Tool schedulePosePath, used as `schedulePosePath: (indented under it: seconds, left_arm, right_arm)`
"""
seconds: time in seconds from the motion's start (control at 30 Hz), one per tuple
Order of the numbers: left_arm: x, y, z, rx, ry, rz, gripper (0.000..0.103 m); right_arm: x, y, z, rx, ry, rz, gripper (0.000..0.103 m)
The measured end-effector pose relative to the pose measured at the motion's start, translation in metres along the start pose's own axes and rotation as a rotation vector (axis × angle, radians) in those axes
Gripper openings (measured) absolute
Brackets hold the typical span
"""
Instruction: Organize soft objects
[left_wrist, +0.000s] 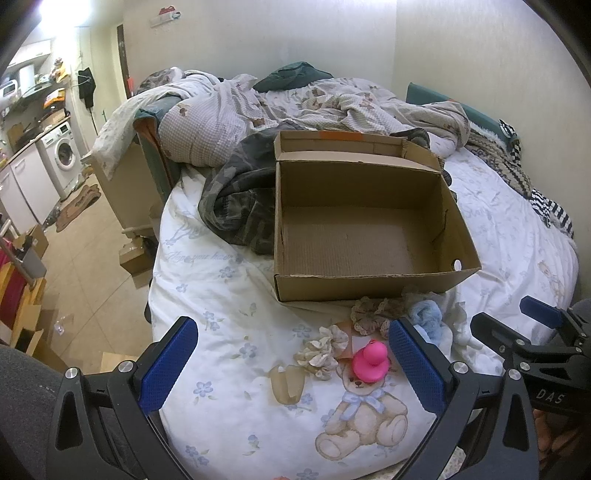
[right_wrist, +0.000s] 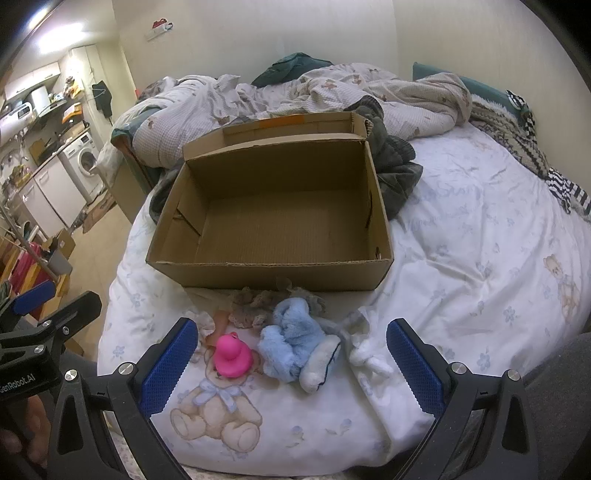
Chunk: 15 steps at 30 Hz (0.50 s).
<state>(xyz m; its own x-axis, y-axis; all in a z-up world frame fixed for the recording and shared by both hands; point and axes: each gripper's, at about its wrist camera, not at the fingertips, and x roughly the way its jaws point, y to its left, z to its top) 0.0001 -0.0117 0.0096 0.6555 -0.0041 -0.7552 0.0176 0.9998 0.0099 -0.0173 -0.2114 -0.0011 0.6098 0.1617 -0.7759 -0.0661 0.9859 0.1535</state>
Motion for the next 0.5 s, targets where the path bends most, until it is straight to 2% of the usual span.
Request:
schedulePosePath:
  seconds: [0.5]
  left_arm:
    - [-0.0022,-0.0018,0.0023,0.003,0.002,-0.003,0.103]
  right_arm:
    - [0.0000,-0.0006,0.0008,-0.001,-0.001,-0.001,0.103]
